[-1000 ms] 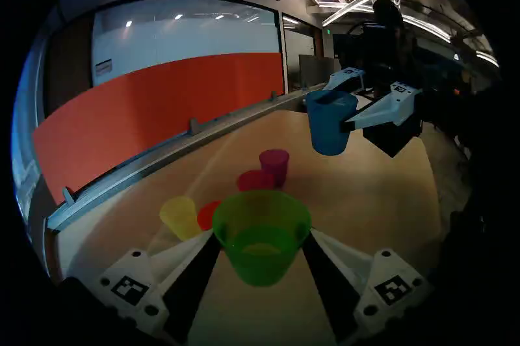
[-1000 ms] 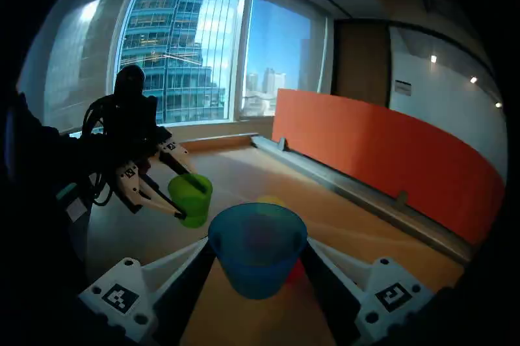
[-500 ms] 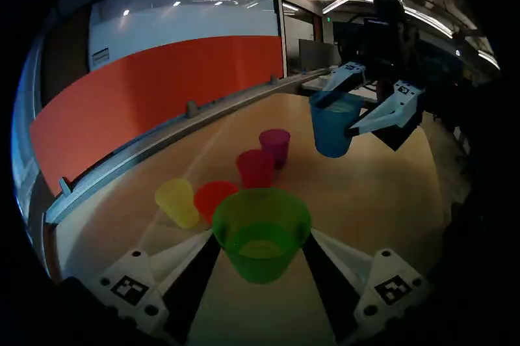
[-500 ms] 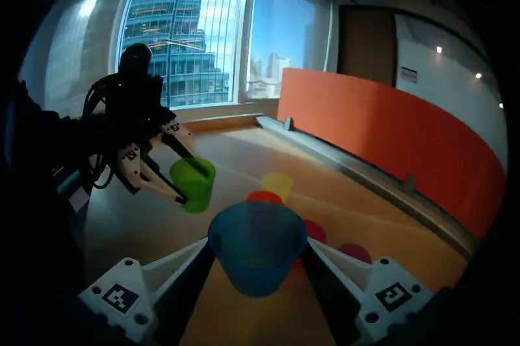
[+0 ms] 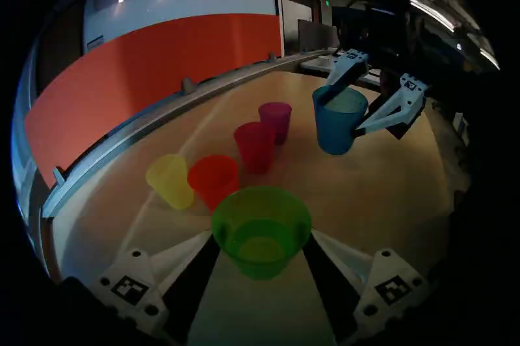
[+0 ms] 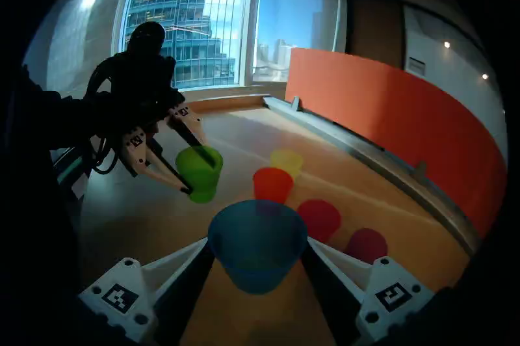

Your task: Pour water

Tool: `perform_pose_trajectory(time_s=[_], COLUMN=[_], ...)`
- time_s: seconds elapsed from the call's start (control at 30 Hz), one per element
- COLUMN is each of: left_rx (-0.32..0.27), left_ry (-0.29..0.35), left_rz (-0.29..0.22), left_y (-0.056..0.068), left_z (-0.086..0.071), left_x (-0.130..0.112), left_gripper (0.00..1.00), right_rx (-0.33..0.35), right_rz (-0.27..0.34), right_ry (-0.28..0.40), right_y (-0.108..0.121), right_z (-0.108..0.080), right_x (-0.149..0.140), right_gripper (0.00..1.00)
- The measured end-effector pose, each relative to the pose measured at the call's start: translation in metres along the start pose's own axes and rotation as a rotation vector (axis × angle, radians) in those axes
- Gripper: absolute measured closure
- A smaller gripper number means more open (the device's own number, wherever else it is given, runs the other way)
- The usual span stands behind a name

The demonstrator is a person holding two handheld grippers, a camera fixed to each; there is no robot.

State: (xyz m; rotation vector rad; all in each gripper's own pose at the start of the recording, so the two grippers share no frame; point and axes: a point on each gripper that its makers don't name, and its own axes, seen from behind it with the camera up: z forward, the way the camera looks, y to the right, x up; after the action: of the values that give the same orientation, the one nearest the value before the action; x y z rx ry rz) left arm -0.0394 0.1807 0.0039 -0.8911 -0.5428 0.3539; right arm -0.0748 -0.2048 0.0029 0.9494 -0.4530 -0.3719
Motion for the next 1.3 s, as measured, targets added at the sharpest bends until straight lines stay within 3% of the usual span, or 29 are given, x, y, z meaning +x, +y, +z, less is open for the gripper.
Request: perform_pose_trajectory(time_s=[0.67, 1.3], left_rx=[-0.014, -0.010], left_ry=[-0.042, -0.034], left_rz=[-0.028, -0.061], left_y=[-0.005, -0.006], left_z=[0.024, 0.024], left_x=[-0.033, -0.048], left_gripper=[0.16, 0.16], right_rx=[0.006, 0.001], right_rz=[0.018, 0.024], right_ry=[-0.035, -0.049], right_y=[-0.003, -0.004], right_z=[0.013, 0.014], right_x=[-0.021, -0.029], right_gripper=[0.09, 0.09])
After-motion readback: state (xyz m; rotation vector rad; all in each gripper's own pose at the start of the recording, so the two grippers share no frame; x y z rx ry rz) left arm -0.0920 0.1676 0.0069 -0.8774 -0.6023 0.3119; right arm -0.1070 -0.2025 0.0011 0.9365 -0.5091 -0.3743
